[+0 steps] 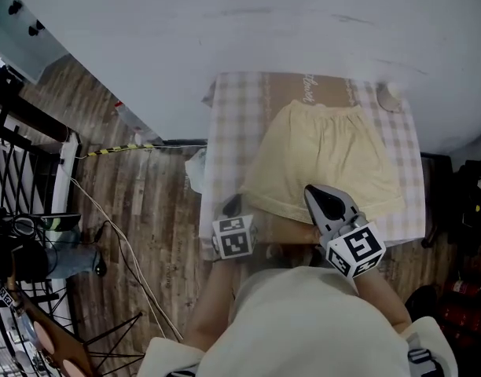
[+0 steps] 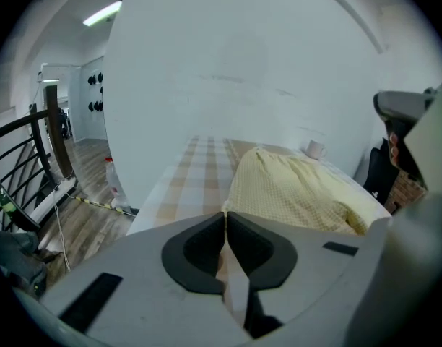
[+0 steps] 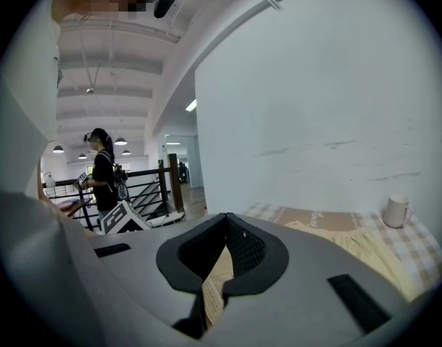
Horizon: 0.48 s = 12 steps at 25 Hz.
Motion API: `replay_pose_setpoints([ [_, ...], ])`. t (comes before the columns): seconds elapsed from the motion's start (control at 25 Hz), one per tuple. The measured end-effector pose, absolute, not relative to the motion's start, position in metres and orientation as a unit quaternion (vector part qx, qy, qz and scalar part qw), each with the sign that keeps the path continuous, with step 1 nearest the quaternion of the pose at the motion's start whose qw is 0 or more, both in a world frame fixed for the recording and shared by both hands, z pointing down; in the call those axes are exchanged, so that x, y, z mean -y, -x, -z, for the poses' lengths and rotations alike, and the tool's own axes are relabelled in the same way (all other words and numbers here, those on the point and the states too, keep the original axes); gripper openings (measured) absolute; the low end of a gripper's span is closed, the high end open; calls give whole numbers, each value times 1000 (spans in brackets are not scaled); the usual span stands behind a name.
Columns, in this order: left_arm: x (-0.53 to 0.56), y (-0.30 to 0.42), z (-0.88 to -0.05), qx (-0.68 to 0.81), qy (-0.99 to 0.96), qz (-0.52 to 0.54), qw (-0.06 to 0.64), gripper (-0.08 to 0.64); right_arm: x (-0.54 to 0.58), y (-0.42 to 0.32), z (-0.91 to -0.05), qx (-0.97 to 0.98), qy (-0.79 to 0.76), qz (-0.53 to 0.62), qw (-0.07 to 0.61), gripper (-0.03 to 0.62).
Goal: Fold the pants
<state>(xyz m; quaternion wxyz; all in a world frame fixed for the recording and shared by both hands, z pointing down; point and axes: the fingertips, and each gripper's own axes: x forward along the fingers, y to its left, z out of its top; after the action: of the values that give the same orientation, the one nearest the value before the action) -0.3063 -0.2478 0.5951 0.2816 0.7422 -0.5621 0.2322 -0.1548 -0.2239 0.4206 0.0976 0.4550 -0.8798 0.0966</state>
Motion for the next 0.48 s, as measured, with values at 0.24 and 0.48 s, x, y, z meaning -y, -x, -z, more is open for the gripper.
replay_pose_setpoints([
  [0.24,242,292,-572,581,-736,-187,293,14,227,126,-412,884,-450,-87,89,0],
  [0.48,244,250,-543,584,-739,-146,303,14,223,76,-410,881,-456,-90,87,0],
])
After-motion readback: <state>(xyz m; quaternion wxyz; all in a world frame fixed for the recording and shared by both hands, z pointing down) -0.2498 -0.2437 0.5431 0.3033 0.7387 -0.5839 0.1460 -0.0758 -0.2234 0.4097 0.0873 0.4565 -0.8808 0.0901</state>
